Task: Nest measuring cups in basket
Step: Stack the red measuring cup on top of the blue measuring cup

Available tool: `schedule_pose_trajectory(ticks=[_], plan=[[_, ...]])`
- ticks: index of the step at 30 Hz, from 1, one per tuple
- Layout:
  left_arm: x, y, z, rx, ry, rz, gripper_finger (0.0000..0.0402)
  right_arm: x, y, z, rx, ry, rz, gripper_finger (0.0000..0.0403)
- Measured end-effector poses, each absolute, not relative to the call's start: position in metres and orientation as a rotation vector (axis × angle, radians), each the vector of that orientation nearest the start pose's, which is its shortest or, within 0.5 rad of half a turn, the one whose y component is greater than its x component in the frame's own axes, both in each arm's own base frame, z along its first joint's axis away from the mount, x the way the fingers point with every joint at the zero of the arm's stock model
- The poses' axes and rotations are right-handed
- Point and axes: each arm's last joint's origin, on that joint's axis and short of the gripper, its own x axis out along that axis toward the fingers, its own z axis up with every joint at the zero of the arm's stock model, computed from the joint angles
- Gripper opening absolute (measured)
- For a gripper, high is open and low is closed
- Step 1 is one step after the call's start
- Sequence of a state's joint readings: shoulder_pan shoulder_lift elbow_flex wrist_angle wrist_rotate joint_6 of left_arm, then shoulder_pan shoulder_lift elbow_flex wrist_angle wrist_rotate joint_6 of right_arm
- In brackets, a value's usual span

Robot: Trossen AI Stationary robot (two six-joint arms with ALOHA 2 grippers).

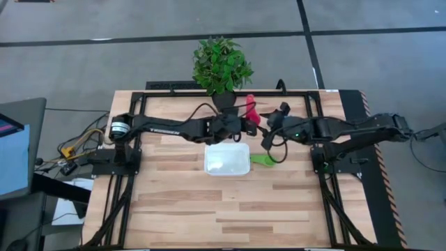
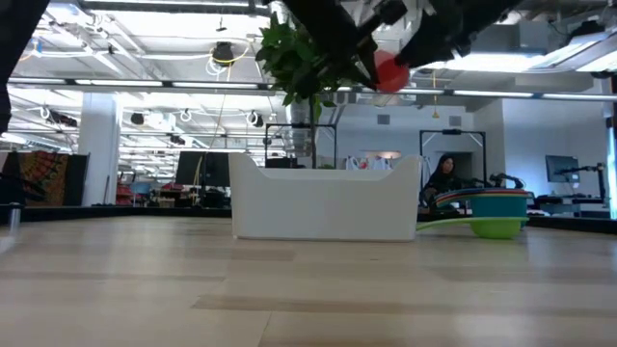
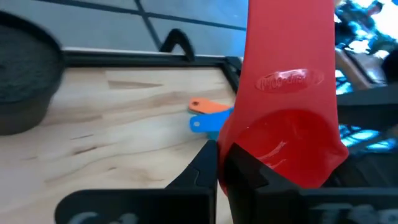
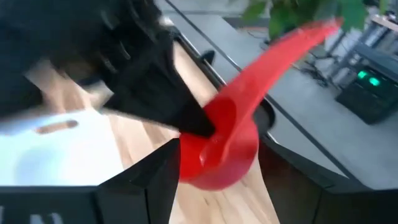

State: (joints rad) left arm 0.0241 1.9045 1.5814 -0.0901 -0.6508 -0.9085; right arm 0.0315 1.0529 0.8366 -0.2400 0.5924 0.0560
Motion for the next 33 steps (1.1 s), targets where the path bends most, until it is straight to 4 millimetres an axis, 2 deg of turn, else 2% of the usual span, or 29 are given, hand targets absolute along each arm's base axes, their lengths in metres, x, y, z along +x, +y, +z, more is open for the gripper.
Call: schedule_pose_trajectory(ticks=[8, 26, 29, 33], plan=[[0.442, 0.034, 0.299, -0.715, 0.117, 0.719, 0.0, 0.223, -0.015, 0.292, -0.05, 0.461, -0.655, 0.0197], [0.443, 0.029, 0.294, -0.86, 0.23, 0.552, 0.0009, 0.218, -0.02, 0.29, 0.041, 0.473, -0.687, 0.0016], [0.443, 0.027, 0.294, -0.84, 0.253, 0.521, 0.0028, 0.217, -0.02, 0.287, 0.039, 0.506, -0.678, 0.001], [0.445, 0.021, 0.299, -0.822, 0.267, 0.413, 0.0036, 0.215, -0.022, 0.282, 0.04, 0.551, -0.678, 0.0025]])
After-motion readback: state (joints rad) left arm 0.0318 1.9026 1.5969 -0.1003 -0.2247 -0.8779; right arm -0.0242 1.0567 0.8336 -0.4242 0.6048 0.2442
